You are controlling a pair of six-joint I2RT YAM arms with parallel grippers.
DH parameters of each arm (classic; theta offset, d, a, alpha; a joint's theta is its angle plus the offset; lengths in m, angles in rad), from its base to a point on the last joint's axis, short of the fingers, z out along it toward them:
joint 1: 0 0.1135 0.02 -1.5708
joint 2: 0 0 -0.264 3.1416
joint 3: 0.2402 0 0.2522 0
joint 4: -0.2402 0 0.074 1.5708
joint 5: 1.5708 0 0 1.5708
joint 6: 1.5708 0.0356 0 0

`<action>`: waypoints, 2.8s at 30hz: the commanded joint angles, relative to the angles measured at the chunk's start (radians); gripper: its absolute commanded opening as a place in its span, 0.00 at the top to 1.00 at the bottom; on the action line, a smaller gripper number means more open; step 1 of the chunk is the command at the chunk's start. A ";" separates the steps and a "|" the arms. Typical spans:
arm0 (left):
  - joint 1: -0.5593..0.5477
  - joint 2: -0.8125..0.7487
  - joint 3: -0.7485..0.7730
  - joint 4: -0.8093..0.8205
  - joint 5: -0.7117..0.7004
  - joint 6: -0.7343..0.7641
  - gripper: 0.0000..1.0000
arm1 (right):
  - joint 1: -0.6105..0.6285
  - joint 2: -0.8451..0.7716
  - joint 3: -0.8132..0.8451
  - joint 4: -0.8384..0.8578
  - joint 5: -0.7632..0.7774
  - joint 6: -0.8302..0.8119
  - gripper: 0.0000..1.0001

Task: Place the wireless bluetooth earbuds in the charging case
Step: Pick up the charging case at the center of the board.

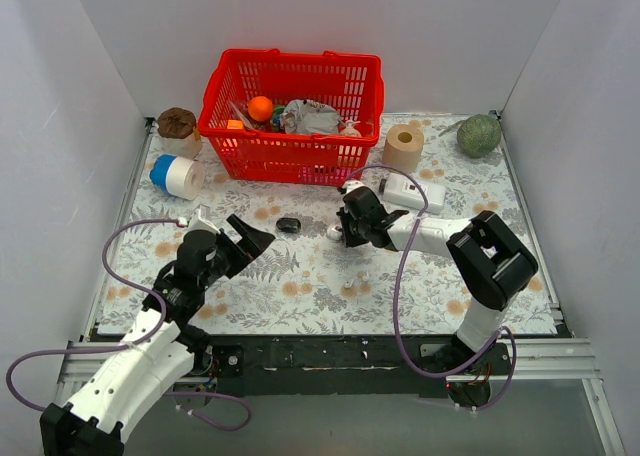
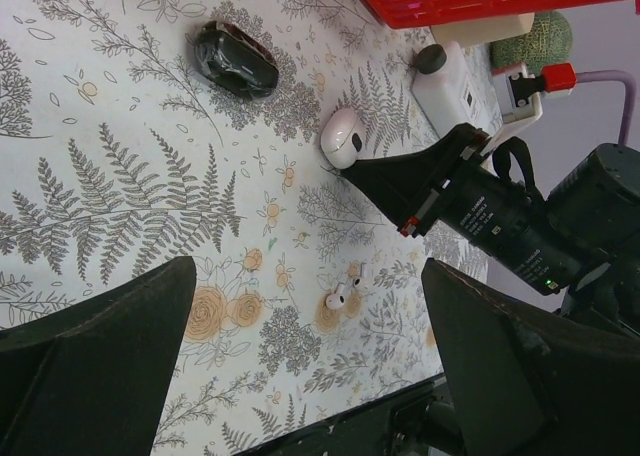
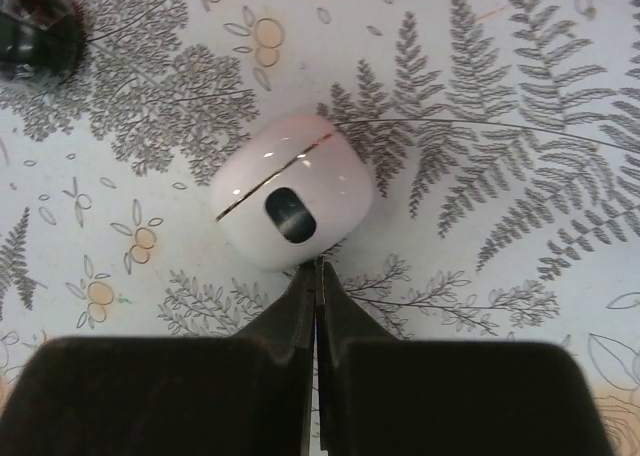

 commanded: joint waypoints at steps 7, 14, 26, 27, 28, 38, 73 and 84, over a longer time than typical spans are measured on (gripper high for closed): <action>0.004 0.011 -0.054 0.070 0.064 0.012 0.02 | 0.052 0.014 0.059 0.026 -0.099 -0.044 0.98; 0.004 0.028 -0.055 0.075 0.055 0.029 0.02 | 0.004 -0.210 -0.048 0.033 0.111 -0.036 0.99; 0.001 0.209 0.041 0.076 0.096 0.116 0.02 | -0.125 0.069 0.186 -0.021 -0.007 -0.073 0.95; 0.001 0.212 0.045 0.076 0.095 0.130 0.02 | -0.125 0.084 0.194 0.008 -0.013 -0.074 0.94; -0.001 0.215 0.054 0.078 0.095 0.138 0.02 | -0.123 0.096 0.203 0.013 -0.032 -0.074 0.94; -0.039 0.236 0.070 0.167 0.125 0.228 0.02 | -0.125 0.023 0.145 0.003 0.084 -0.010 0.85; -0.397 1.454 0.995 -0.127 -0.387 0.426 0.02 | -0.128 -0.897 -0.235 -0.370 0.140 0.024 0.69; -0.397 1.456 0.956 -0.103 -0.356 0.437 0.27 | -0.128 -0.916 -0.246 -0.379 0.146 0.025 0.68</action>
